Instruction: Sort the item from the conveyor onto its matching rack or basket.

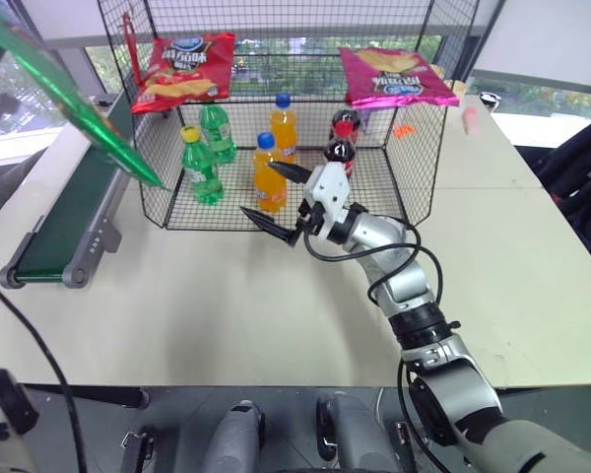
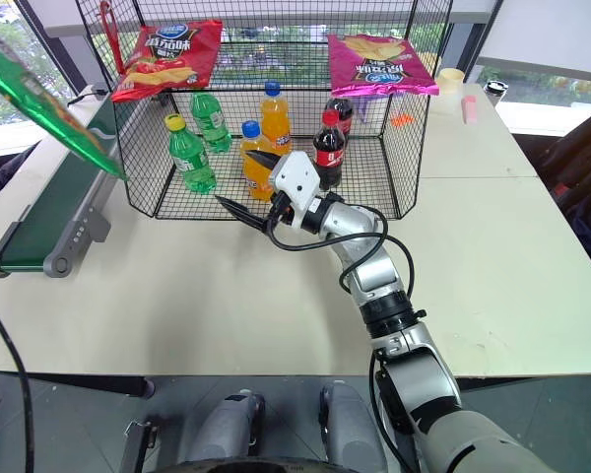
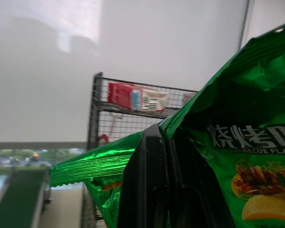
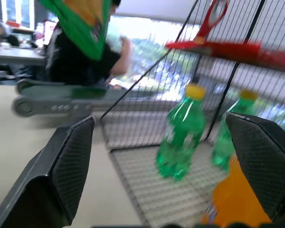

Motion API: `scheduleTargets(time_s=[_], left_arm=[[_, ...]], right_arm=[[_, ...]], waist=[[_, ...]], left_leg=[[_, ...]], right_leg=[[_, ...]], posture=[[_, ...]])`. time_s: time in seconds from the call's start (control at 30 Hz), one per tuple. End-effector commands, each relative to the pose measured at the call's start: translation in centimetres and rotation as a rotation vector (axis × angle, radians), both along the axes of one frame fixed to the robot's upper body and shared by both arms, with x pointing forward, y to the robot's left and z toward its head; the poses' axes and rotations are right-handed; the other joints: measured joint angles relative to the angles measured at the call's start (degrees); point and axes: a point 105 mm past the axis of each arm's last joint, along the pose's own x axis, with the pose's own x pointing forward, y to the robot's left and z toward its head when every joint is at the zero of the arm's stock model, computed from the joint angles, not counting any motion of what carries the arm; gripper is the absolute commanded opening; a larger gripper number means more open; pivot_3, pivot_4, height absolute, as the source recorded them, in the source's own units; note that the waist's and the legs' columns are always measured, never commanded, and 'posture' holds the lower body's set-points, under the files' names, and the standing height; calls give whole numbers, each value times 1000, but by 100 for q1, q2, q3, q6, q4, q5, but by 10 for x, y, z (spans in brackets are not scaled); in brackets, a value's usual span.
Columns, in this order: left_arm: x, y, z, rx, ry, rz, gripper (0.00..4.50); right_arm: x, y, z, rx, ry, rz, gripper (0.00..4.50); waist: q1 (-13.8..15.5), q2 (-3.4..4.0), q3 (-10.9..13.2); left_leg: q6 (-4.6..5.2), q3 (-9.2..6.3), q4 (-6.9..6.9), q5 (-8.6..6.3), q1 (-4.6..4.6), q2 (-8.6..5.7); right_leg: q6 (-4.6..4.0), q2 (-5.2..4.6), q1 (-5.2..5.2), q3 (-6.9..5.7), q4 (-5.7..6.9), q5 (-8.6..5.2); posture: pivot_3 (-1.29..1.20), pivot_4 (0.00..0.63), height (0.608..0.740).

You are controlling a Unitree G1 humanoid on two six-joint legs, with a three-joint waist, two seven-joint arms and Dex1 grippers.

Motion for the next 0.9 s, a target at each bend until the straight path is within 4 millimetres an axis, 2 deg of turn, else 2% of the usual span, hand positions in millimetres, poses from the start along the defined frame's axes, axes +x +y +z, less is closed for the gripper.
scheduleTargets(time_s=[0.03, 0.33, 0.73, 0.77, 0.8, 0.9], left_arm=[[0, -13, 9, 11, -26, -39, 39], [12, -34, 8, -16, -26, -105, 39], [12, -37, 8, -41, -36, -111, 39], [12, -37, 8, -42, -37, -110, 0], [11, -38, 8, -44, -38, -110, 0], [10, -38, 8, -47, -39, -109, 0]], right_arm=[[-8, 10, 15, 18, -118, 21, 4500], [-16, 25, 34, 101, -160, 46, 4500], [-20, 53, 48, 165, -158, 68, 4500], [-19, 54, 49, 167, -157, 67, 3938], [-18, 55, 50, 174, -155, 64, 3685], [-17, 56, 53, 188, -153, 60, 2261]], waist=[[-1, 0, 0], [-3, 0, 0], [-3, 0, 0], [-3, 0, 0], [-1, 0, 0], [-2, 0, 0]], left_leg=[[0, 1, 0, 0, 0, 0], [-12, -3, -1, 7, 0, 0], [-17, -6, -3, 10, 0, -1], [-17, -6, -3, 10, 0, -1], [-17, -7, -3, 10, 0, -1], [-17, -8, -3, 10, -1, -2]], right_leg=[[0, 0, 0, 0, 0, 0], [-3, 0, 0, 2, 1, 2], [-4, -1, 0, 3, 1, 3], [-4, -1, -1, 4, 1, 3], [-5, -1, 0, 4, 1, 2], [-5, -1, -1, 4, 1, 2]], posture=[[0, 150, 740], [0, 150, 740], [0, 150, 740], [0, 150, 740], [0, 150, 740], [0, 150, 740]])
